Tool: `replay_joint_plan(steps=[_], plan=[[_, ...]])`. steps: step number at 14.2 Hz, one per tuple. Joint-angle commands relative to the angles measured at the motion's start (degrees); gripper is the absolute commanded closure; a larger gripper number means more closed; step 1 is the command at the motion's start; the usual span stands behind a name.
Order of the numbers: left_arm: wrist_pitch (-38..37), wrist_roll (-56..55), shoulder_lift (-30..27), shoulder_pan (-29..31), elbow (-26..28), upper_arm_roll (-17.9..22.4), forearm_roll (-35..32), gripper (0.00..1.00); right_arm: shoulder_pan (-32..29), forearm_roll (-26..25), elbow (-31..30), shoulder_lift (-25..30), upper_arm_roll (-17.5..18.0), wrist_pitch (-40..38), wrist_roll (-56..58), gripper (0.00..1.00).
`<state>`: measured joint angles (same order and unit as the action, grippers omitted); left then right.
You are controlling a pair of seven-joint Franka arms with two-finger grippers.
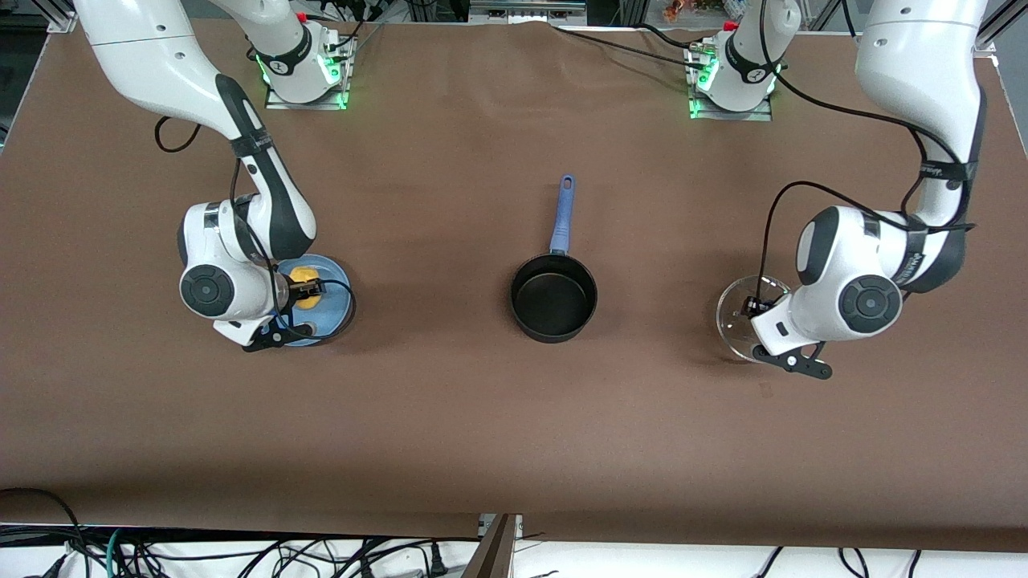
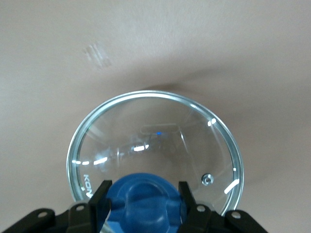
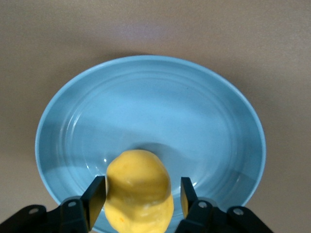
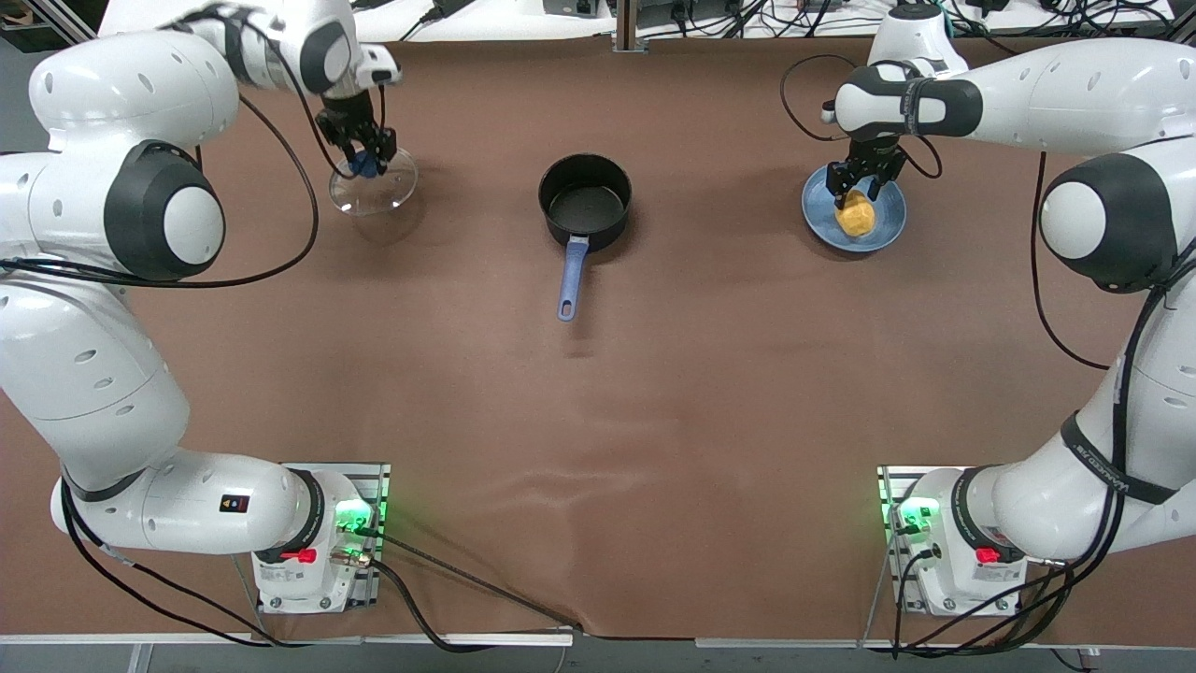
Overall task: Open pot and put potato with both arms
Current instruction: 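Lift the glass lid with the left gripper while the right gripper grasps the potato, then set the lid on the table and open the left gripper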
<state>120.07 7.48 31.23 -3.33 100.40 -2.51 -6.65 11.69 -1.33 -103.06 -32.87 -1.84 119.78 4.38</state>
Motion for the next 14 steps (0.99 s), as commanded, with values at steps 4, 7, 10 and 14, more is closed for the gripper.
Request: replay_joint_plan(steps=[4,7,10,14], plan=[[9.9,0.3,-2.9,0.6,9.5,-0.7,-1.3,0.00,-0.4,0.5,-1.6,0.3,0.5,1.2,0.7,0.02],[9.0,0.4,-3.7,0.6,9.4,-0.7,-1.3,0.00,-0.4,0.7,-1.7,-0.2,0.5,1.2,0.8,0.06],[0.5,0.3,-9.8,0.4,6.7,-1.1,-1.2,0.00,-0.4,0.7,-2.0,-0.6,0.5,1.2,0.8,0.35],[-10.4,0.3,-19.6,0.4,3.4,-1.1,1.4,0.00,-0.4,0.6,-1.2,-0.4,0.5,0.6,0.8,0.60]])
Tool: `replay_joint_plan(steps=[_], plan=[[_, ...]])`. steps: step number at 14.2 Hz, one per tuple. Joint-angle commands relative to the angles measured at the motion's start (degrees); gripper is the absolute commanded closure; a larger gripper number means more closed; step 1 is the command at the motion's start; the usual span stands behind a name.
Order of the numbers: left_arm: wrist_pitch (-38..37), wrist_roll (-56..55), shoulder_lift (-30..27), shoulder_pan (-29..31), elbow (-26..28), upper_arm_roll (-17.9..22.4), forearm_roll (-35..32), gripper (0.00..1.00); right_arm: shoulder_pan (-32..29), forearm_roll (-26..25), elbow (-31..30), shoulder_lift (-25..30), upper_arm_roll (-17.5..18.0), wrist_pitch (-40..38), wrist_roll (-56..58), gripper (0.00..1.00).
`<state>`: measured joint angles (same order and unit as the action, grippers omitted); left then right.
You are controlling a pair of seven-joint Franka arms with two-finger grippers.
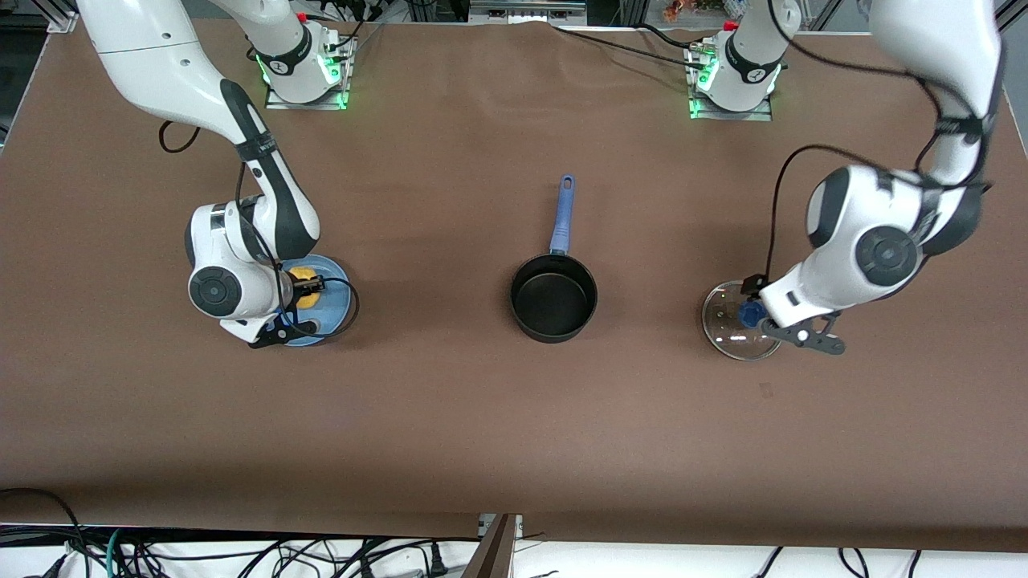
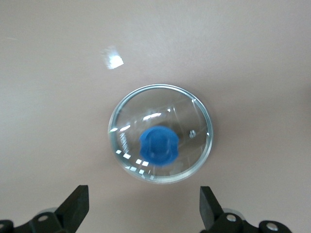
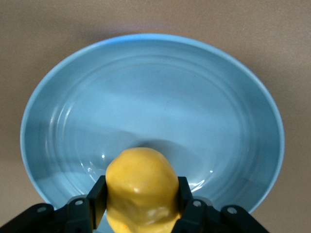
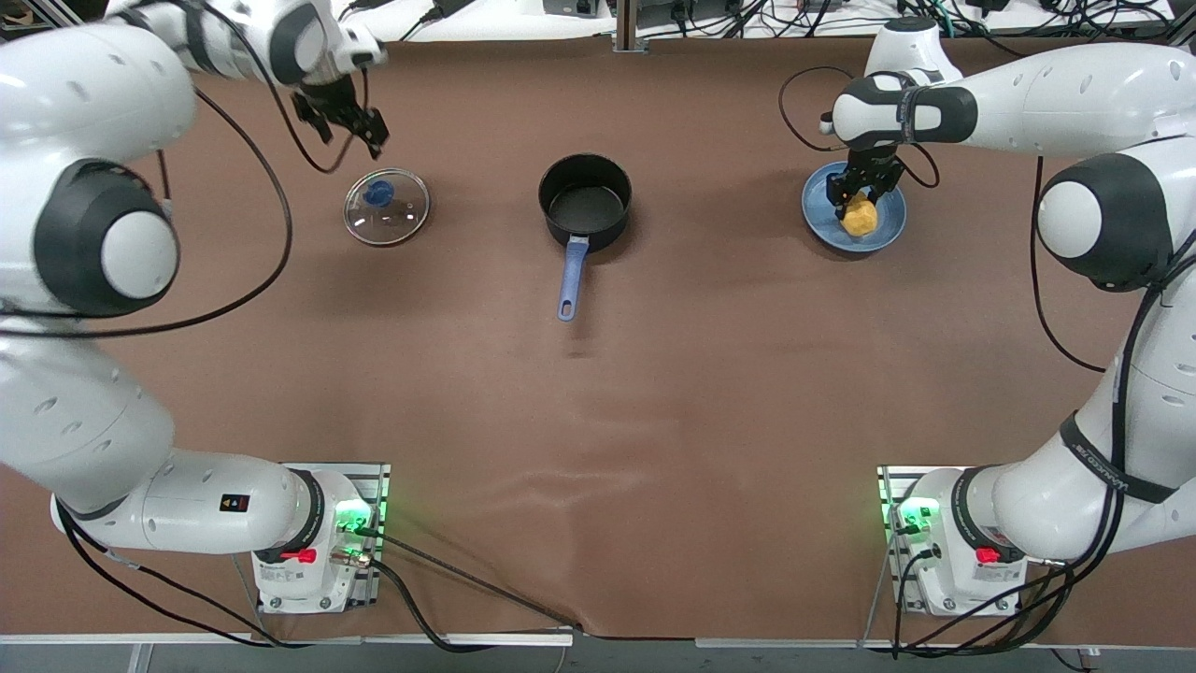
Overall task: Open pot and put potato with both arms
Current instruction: 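Set the lid on the table and open the left gripper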
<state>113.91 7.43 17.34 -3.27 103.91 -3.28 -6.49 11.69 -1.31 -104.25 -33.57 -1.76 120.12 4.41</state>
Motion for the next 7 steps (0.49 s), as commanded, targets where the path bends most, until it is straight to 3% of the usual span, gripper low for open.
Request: replay_joint_plan(steps=[1,4,7], plan=[[-7.7,0.2,-7.6,0.4,-1.4,-0.3,2.7,0.00,-0.4,0.6,1.0,0.6,0.5,-0.1,0.8,0.62],[-24.3,-0.2,-8.3,0.4,-13.0,-0.3,4.7,0.00,-0.3,2.5,7.2,3.2,1.8,-7.1,0.3,0.66],[-29.5,0.0,-8.2,0.0,-20.1,0.1,4.9,0.00,0.7,10.3,19.0,3.0,4.8,-18.6,-9.3,0.66]])
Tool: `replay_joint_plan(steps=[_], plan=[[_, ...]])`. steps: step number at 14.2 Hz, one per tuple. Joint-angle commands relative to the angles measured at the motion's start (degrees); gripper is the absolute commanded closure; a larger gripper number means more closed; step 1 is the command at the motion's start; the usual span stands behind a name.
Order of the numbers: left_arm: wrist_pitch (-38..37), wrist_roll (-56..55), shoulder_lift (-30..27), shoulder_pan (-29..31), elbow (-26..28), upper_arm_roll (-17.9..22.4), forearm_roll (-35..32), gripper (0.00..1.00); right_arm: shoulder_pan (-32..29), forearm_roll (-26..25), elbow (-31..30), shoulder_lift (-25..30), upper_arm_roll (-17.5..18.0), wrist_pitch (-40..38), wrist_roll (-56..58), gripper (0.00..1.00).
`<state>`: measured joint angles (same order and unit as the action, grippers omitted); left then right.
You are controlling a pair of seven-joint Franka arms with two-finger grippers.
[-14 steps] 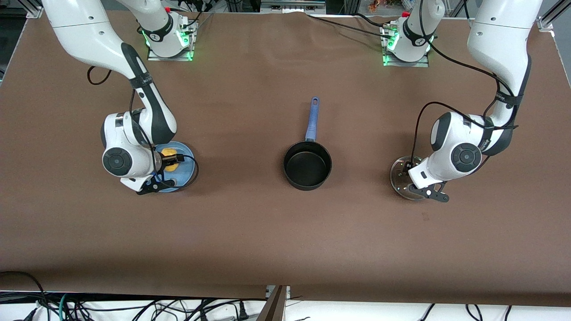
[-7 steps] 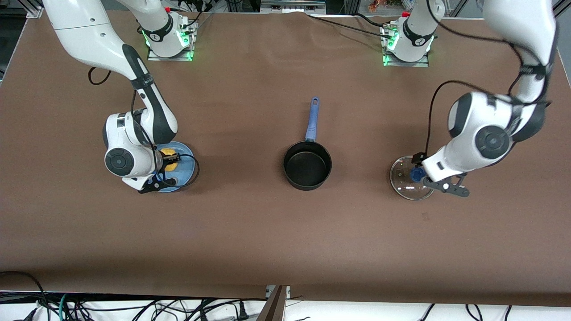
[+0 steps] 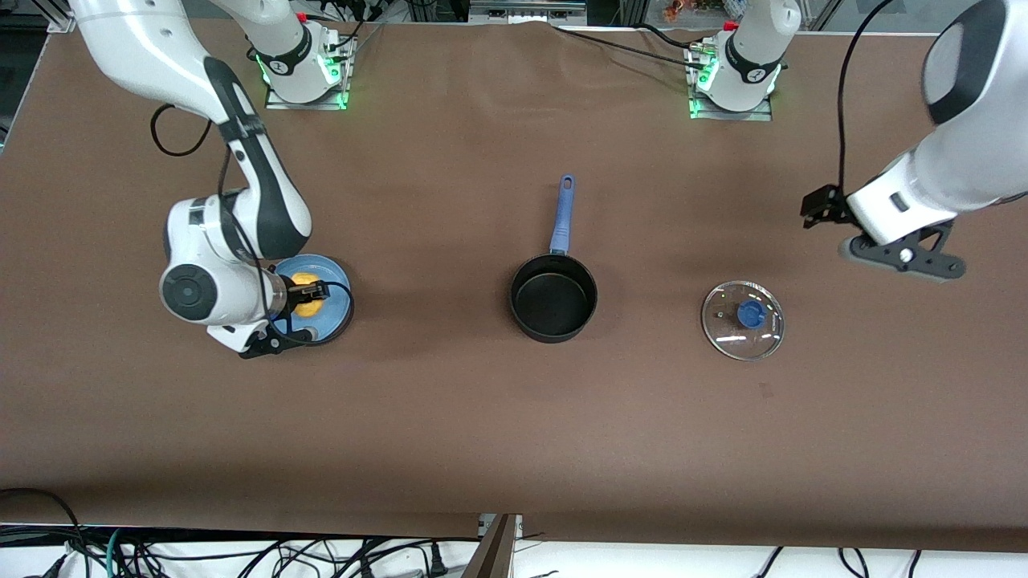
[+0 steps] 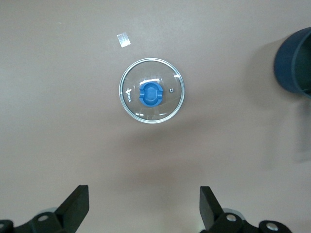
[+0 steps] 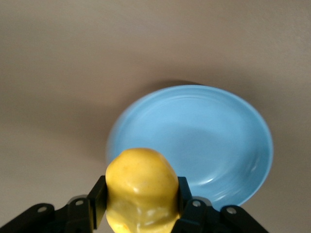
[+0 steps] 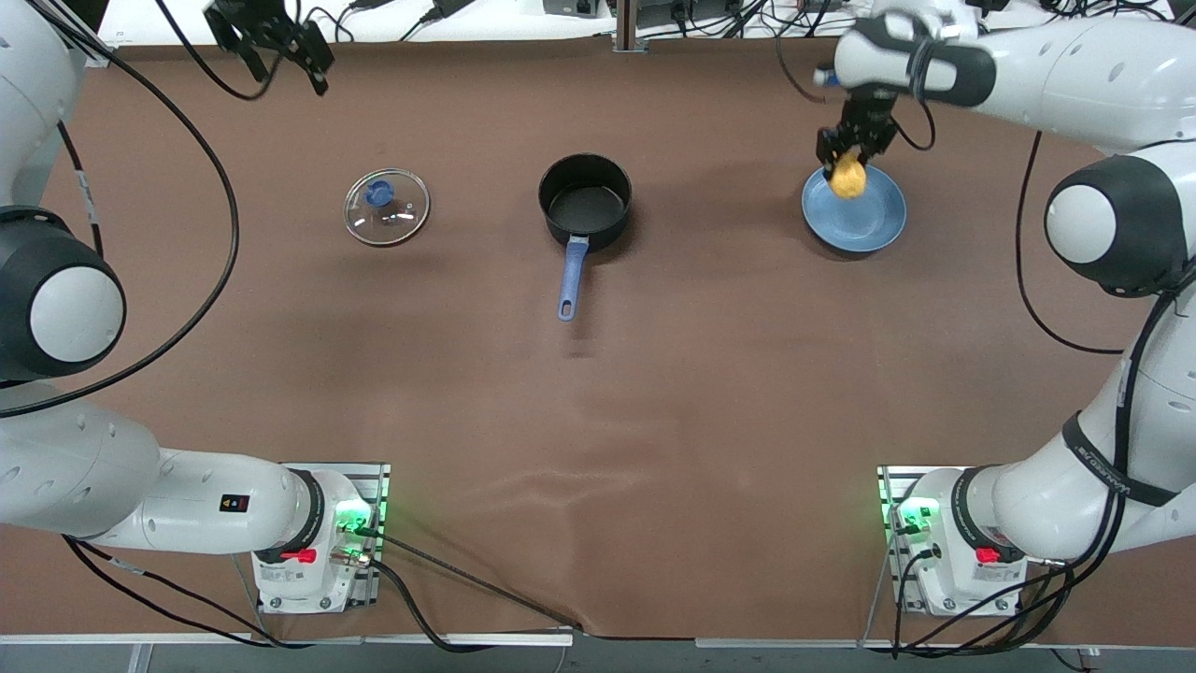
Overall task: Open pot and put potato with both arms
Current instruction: 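Set the lid on the table and open the left gripper, then carry the potato with the right gripper over the saucepan and release it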
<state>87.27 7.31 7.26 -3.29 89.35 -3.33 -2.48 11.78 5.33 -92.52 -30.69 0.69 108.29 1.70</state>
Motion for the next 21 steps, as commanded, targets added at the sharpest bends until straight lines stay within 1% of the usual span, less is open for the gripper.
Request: replay_joint_plan(steps=[1,2,3,4,5,6,7,9,10,13,16,17,18,19,21], plan=[[-1.6,-0.1,1.9,-0.7,-5.3,0.9,1.4,0.00,1.9,4.5,9.4,-0.1,3.3,-7.4,-12.6,0.66],[2.5,-0.9,1.8,-1.2,-5.0,1.4,2.0,0.00,3.9,4.9,10.4,-0.2,4.8,-7.0,-19.9,0.66],[9.1,-1.5,0.3,-1.2,-2.4,2.9,2.6,0.00,6.8,4.9,11.8,-0.8,5.6,-6.3,-27.3,0.66],[13.6,-2.1,-4.0,-1.2,3.1,3.3,2.9,0.00,10.2,4.9,14.2,-2.2,5.6,-4.7,-34.4,0.66],[15.9,-2.7,-7.9,-1.2,8.6,3.3,2.9,0.00,13.7,4.9,16.5,-3.7,5.6,-2.9,-41.6,0.66],[15.9,-3.9,-10.0,-1.2,11.4,3.4,2.9,0.00,16.2,4.9,18.7,-5.8,5.6,-0.4,-47.6,0.66],[14.3,-5.5,-10.3,-1.2,11.7,3.8,2.8,0.00,18.4,4.9,20.5,-7.7,5.6,2.4,-52.2,0.66],[6.5,-7.7,-9.6,-0.8,9.3,4.0,2.8,0.00,21.3,5.0,23.5,-11.0,5.7,8.5,-59.1,0.66],[4.2,-7.7,-9.5,-0.9,8.3,3.9,2.8,0.00,22.4,5.0,24.4,-12.5,5.8,11.7,-61.4,0.66],[4.0,-7.7,-8.3,-1.2,6.3,3.2,2.0,0.00,25.1,5.1,26.0,-16.1,6.1,21.1,-66.7,0.66],[4.0,-7.7,-8.1,-1.2,6.1,3.2,2.0,0.00,25.9,5.1,26.0,-18.2,6.1,26.0,-67.9,0.64],[4.0,-7.7,-8.1,-1.3,6.1,3.2,2.0,0.00,25.9,5.1,26.0,-18.6,6.1,26.4,-67.9,0.59],[4.0,-7.7,-8.1,-1.3,6.1,3.2,2.0,0.00,25.9,5.1,26.0,-19.0,6.1,27.3,-68.0,0.46],[4.0,-7.7,-8.1,-1.3,6.1,3.2,2.1,0.00,26.0,5.1,25.9,-19.4,6.1,28.5,-68.1,0.25],[4.0,-7.7,-8.1,-1.4,6.1,3.2,2.1,0.00,26.2,5.0,25.9,-19.8,6.1,29.3,-68.1,0.01]])
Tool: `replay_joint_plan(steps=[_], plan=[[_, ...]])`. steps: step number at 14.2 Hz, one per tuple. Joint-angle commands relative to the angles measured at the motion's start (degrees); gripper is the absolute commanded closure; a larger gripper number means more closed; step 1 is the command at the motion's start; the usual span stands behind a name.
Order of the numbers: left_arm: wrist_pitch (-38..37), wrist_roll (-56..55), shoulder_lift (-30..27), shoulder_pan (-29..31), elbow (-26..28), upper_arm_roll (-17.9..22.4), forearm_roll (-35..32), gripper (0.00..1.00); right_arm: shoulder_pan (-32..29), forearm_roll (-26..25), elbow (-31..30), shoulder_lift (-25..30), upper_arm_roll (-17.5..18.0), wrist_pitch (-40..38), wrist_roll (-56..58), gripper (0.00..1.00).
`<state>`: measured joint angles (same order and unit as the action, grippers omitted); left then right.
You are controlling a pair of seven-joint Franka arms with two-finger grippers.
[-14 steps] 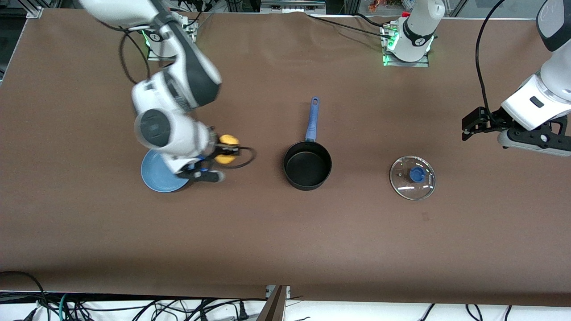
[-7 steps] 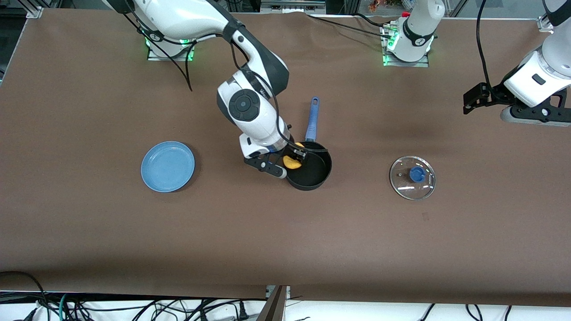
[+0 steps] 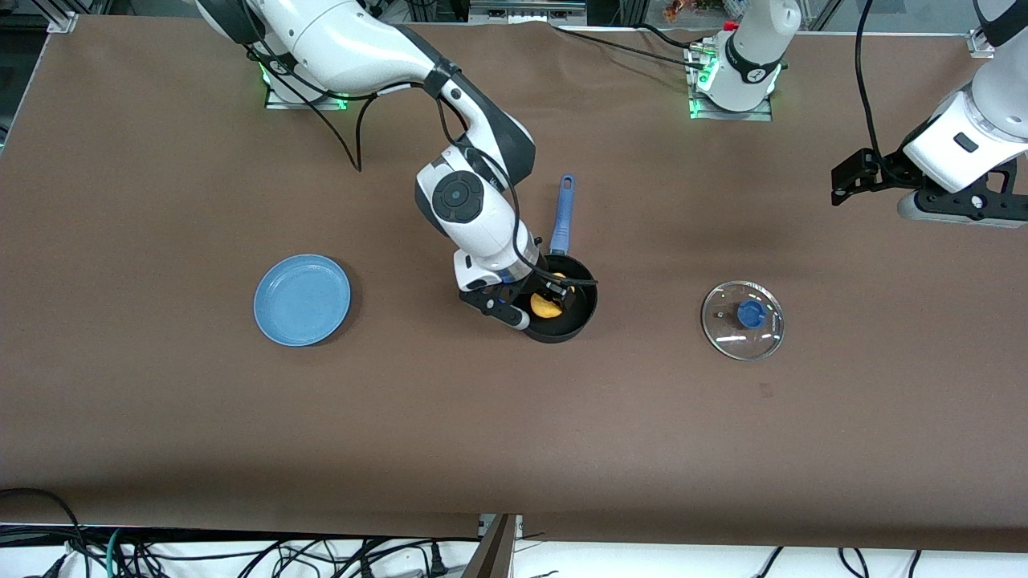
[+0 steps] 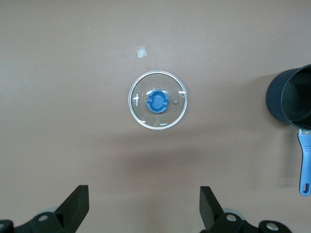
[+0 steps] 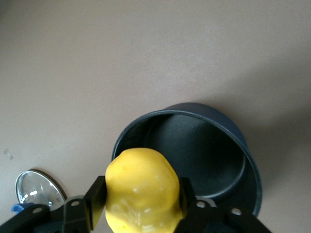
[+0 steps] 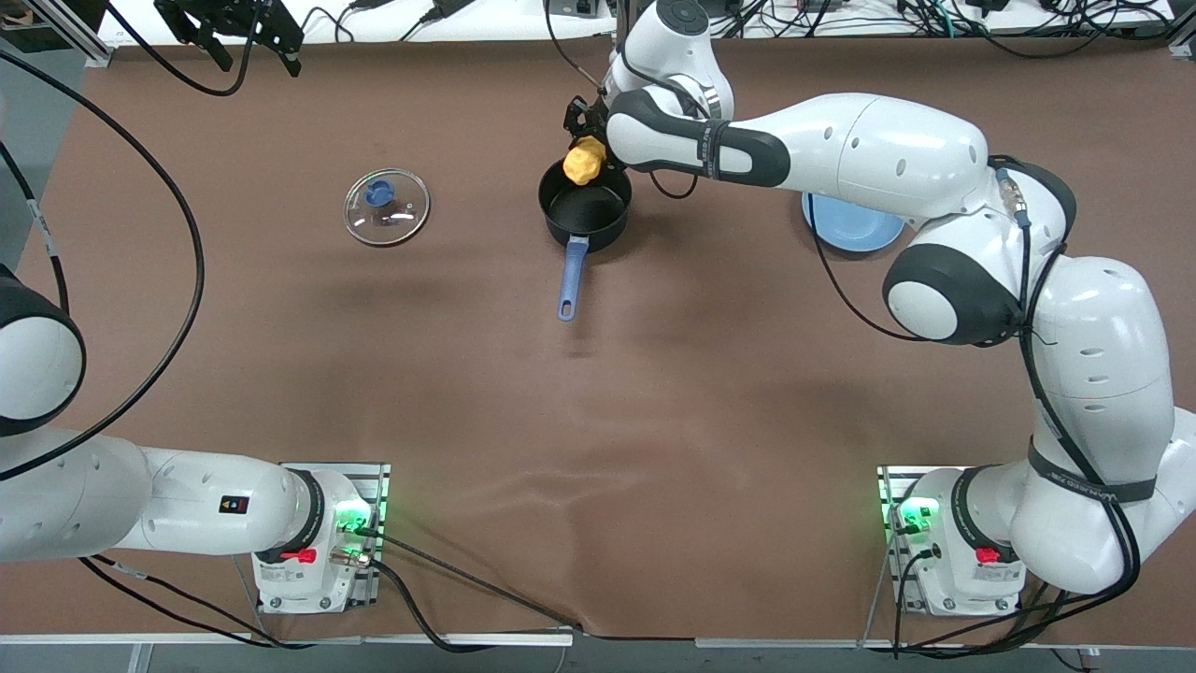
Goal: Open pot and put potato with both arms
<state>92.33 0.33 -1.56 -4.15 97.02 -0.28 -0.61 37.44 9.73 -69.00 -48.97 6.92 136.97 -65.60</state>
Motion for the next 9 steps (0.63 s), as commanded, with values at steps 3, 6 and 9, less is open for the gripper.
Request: replay_joint_plan(steps=[3,6,9], plan=[[-1.3,-0.8,0.7,-0.5,-1.6,0.1,0.4,0.00,0.5,0.3,2.5,-0.7,-0.3,-0.6,-0.2,0.00],[-1.3,-0.8,0.7,-0.5,-1.6,0.1,0.4,0.00,-1.0,-0.1,2.6,2.7,-1.1,-11.0,4.7,0.00],[-1.3,-0.9,0.6,-0.7,-1.6,0.0,0.4,0.00,-5.0,-1.2,2.5,6.9,-0.9,-21.6,17.7,0.00]])
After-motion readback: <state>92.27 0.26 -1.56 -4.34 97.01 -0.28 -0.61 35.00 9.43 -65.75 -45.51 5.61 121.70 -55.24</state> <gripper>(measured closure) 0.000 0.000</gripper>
